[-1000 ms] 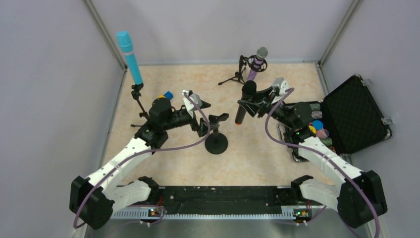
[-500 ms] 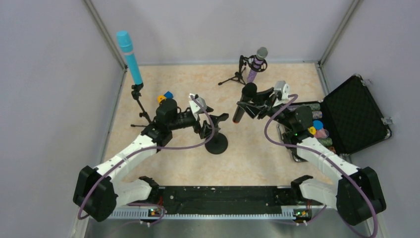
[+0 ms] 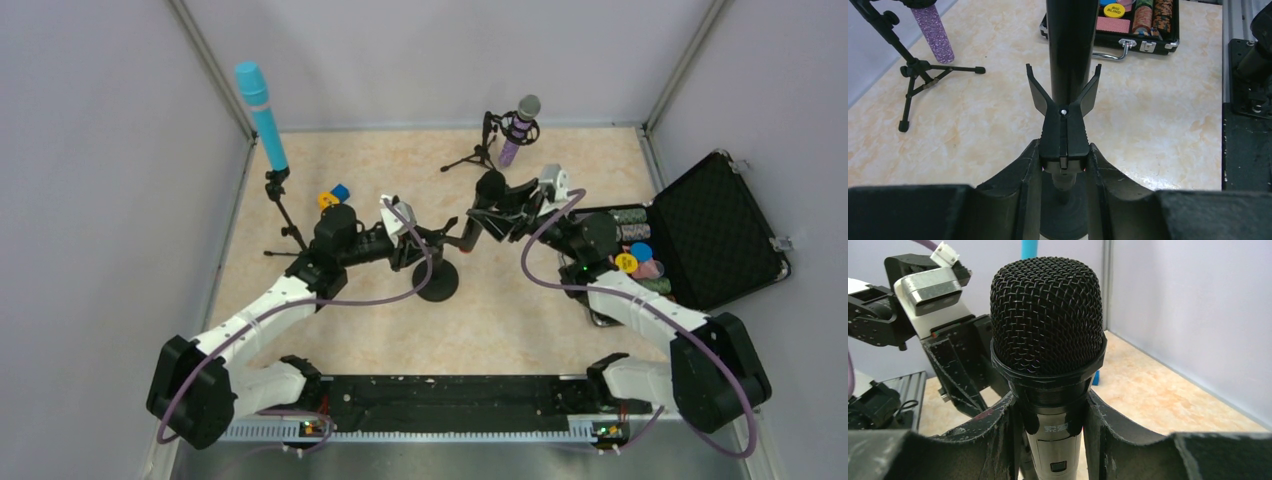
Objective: Attach the microphones to the stand
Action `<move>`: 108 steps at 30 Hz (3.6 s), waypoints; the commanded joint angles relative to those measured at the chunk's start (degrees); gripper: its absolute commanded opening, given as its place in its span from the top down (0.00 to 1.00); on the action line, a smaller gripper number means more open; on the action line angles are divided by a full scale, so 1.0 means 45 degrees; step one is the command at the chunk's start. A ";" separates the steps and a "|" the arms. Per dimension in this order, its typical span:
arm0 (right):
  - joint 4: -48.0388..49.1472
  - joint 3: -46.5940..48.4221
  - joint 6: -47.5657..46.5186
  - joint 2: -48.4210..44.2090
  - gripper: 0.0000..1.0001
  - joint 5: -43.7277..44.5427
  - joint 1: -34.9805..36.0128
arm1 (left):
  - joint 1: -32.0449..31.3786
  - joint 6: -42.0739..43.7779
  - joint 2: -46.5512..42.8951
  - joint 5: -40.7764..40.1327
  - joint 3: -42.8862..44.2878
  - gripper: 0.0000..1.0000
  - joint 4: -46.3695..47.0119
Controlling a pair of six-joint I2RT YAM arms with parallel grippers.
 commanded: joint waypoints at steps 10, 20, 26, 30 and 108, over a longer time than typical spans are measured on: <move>0.2499 0.0917 0.0087 0.1415 1.00 0.0564 0.2093 | 0.0045 -0.0216 -0.0323 -0.0161 -0.0440 1.00 0.1295; 0.1944 0.0795 -0.0400 0.1427 1.00 0.0783 0.2618 | 0.0047 -0.0295 -0.0196 -0.0385 -0.0214 1.00 0.1134; 0.1721 0.0643 -0.0361 0.1288 1.00 0.0911 0.2634 | 0.0046 -0.0323 -0.0127 -0.0552 -0.0068 0.95 0.1028; 0.1460 0.0559 -0.0369 0.1088 0.77 0.1221 0.2634 | 0.0031 -0.0388 0.0013 -0.0654 0.0192 0.49 0.0712; -0.2114 -0.2140 -0.0821 -0.2206 0.08 0.3048 0.2613 | 0.0033 -0.4481 0.2578 -0.0827 -0.3462 0.56 1.0158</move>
